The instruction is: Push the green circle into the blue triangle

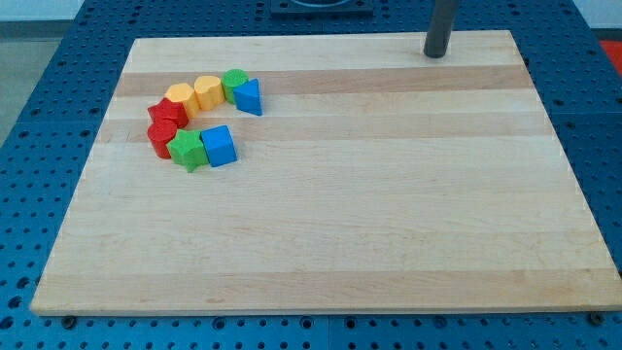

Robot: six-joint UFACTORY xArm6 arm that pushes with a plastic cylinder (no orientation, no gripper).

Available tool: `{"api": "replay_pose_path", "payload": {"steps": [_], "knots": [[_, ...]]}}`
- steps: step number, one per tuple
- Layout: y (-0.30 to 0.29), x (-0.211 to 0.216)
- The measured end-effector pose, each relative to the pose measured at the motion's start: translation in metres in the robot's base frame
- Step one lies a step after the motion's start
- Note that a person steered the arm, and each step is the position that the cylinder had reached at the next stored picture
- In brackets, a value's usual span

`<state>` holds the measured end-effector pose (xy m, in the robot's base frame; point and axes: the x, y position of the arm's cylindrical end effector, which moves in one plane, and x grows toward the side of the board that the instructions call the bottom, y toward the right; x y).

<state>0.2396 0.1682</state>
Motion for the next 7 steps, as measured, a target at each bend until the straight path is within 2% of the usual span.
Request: {"api": "replay_pose_path", "payload": {"steps": [1, 3, 5, 7], "knots": [[-0.005, 0.008], [-0.094, 0.01], [-0.157, 0.08], [-0.224, 0.101]]}}
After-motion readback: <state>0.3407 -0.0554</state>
